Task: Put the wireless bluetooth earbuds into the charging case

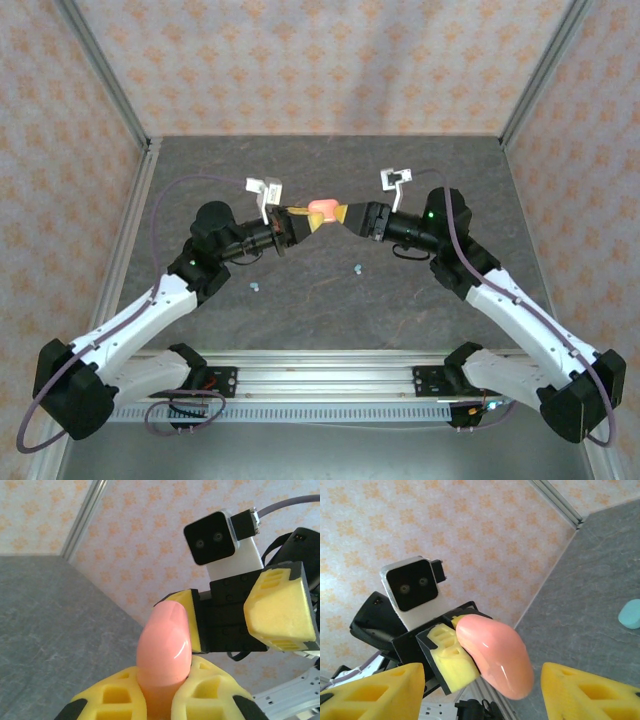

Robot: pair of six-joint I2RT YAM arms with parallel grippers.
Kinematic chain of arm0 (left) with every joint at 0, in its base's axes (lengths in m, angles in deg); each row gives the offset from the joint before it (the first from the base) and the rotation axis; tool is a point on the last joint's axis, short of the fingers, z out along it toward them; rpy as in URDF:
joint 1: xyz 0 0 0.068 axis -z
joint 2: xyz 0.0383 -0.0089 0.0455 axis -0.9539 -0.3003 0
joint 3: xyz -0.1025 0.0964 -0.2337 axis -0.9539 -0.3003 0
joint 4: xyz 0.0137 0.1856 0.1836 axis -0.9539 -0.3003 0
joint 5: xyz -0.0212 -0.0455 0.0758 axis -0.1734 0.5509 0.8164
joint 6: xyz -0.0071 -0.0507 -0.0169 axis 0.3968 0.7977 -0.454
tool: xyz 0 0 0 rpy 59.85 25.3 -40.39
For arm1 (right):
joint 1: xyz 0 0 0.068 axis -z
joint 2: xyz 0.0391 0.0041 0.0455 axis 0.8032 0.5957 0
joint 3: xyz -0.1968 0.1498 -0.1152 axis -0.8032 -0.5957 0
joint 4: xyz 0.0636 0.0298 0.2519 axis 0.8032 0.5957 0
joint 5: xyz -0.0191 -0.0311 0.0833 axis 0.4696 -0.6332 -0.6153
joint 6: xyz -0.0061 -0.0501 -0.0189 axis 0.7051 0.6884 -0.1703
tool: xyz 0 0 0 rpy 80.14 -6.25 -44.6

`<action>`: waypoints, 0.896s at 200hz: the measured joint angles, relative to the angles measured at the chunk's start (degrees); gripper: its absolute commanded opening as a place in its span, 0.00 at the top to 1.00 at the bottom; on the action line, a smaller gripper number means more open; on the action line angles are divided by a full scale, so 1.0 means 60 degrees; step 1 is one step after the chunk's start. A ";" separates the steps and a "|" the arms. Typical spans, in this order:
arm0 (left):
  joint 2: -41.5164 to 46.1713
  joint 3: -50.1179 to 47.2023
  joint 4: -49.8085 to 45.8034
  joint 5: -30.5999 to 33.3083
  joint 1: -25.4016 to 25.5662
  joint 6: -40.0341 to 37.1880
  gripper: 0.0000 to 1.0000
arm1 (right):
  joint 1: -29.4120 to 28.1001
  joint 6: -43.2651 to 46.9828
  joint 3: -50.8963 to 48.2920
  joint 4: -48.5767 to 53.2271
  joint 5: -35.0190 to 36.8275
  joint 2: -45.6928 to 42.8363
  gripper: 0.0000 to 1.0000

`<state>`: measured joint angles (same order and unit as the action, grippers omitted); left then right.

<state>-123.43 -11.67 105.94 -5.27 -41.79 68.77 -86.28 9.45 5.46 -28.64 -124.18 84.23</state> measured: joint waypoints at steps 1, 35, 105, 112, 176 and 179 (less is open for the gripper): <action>-0.0015 0.0018 0.0000 -0.0022 0.0000 0.0033 1.00 | 0.0000 -0.0015 0.0000 -0.0029 -0.0011 0.0007 0.38; -0.0262 0.0426 -0.0040 -0.0408 0.0000 0.0630 1.00 | 0.0000 -0.0142 0.0000 -0.0455 -0.0168 0.0270 0.42; -0.0346 0.0630 -0.0306 -0.0670 -0.0025 0.1184 1.00 | 0.0004 -0.0397 -0.0113 -0.0954 -0.0229 0.0554 0.80; -0.0335 0.0652 -0.0357 -0.0656 -0.0025 0.1184 1.00 | 0.0011 -0.0397 -0.0120 -0.0994 -0.0233 0.0554 0.83; 0.0568 0.0776 -0.2240 0.0331 -0.0004 -0.0299 0.45 | -0.0106 -0.0295 -0.0135 -0.0648 0.0120 0.0605 0.84; 0.0637 0.0776 -0.2364 0.0444 0.0000 -0.0386 0.43 | -0.0076 -0.0284 -0.0127 -0.0546 0.0215 0.0605 0.84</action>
<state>-119.61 -7.02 91.75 -2.60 -41.79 66.45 -86.74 7.74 4.69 -31.91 -122.89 87.86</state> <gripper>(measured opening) 0.490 0.210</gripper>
